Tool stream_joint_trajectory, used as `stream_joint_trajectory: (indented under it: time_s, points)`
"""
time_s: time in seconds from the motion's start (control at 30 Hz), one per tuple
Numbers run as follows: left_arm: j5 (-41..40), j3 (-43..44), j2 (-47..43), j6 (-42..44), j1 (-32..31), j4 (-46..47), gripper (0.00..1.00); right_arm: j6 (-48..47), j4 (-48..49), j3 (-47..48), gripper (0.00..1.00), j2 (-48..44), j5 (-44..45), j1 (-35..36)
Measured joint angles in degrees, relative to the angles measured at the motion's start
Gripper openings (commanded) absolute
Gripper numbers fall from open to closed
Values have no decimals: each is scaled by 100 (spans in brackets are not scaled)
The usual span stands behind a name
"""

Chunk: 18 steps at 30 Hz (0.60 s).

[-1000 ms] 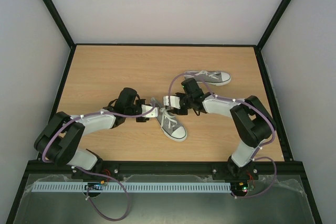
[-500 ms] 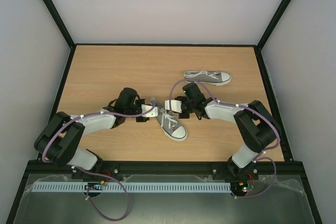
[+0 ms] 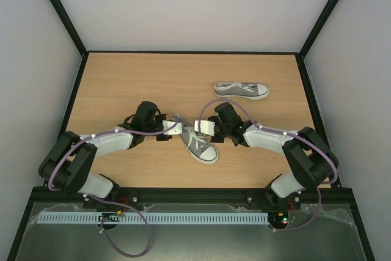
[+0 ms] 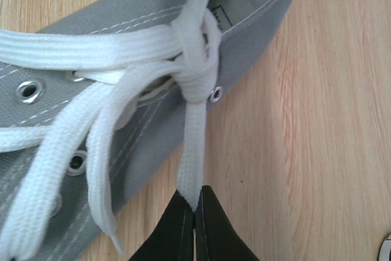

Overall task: Tie the shoes
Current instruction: Tie the shoelace on the shoe.

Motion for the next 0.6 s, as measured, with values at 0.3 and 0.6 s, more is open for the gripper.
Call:
stream_joint_trajectory:
  time_s: [0.3, 0.6]
  points:
    - [101, 22, -37, -476, 116, 114, 2, 260, -13, -155, 1, -35, 289, 225]
    - [173, 26, -70, -411, 129, -4, 23, 686, -22, -186, 36, -160, 426, 223]
